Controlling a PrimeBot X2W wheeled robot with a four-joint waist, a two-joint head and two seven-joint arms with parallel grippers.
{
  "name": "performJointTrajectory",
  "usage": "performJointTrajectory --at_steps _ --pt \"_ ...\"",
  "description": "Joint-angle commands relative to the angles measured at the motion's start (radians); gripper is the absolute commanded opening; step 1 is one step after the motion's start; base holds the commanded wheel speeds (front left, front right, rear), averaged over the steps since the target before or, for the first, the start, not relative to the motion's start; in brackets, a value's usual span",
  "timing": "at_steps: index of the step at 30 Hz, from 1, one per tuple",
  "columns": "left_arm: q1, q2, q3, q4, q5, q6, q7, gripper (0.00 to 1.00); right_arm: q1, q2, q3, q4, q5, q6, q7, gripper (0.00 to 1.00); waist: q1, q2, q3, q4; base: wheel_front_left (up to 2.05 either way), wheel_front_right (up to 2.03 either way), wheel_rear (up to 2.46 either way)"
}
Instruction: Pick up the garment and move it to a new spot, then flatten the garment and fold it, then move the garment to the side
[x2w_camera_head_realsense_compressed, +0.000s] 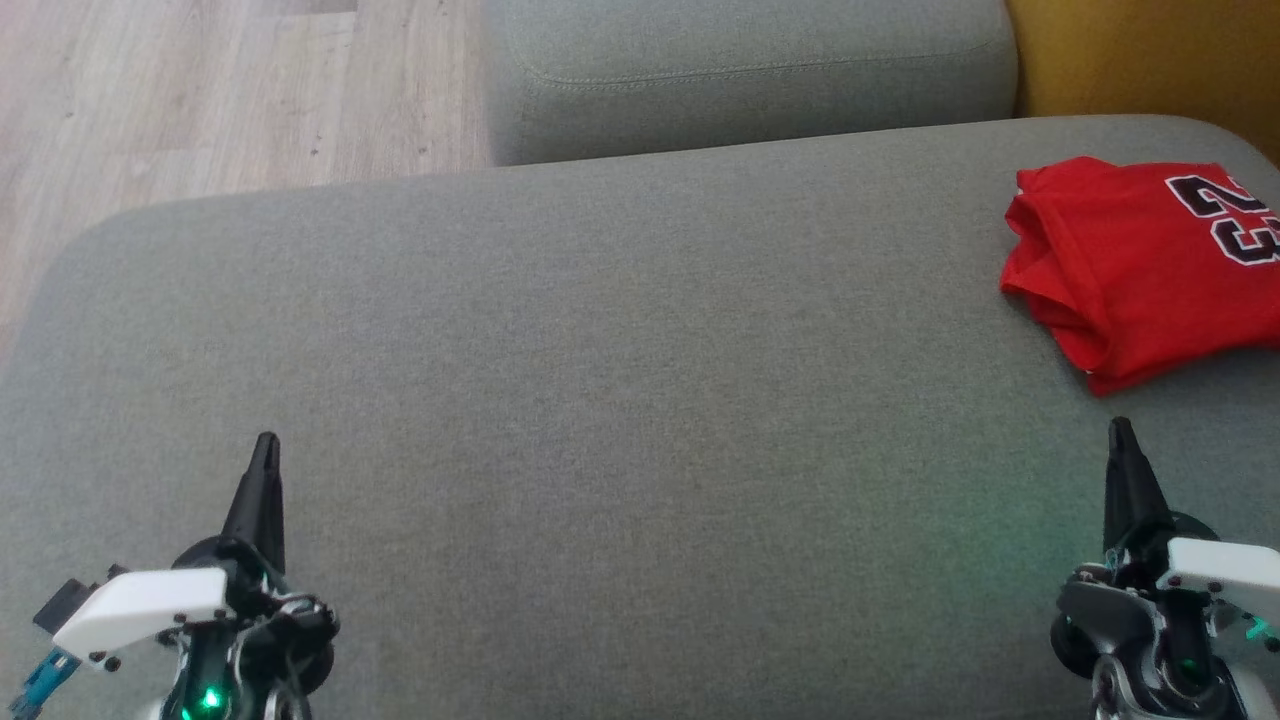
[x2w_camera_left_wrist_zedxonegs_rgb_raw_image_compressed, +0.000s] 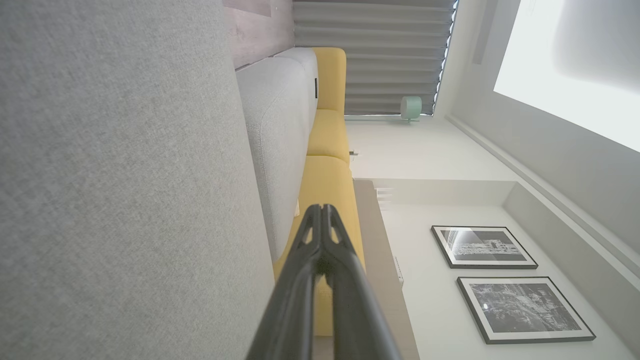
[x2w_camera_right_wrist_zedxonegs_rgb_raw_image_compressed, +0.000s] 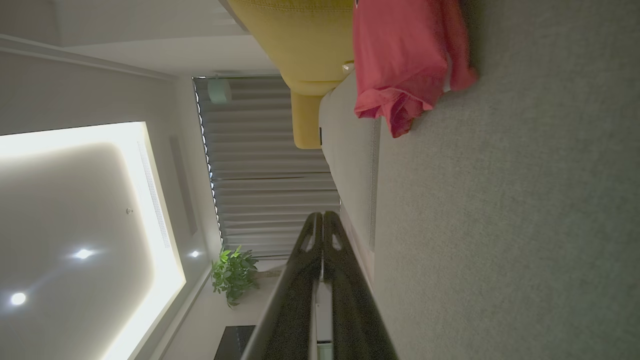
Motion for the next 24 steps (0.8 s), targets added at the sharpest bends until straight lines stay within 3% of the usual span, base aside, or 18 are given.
performJointTrajectory --at_steps 1,24 --pt "-0.053 0.015 0.035 -0.027 -0.002 -0.007 0.006 0.0 -0.049 -0.018 0.017 -0.032 0.006 -0.001 0.007 0.0 0.0 0.0 0.0 0.0 0.0 0.0 0.0" --pt "-0.054 0.008 0.043 -0.026 0.005 -0.007 0.013 0.0 -0.05 -0.014 0.011 -0.032 0.001 -0.001 0.012 0.0 0.0 0.0 0.0 0.0 0.0 0.0 0.0"
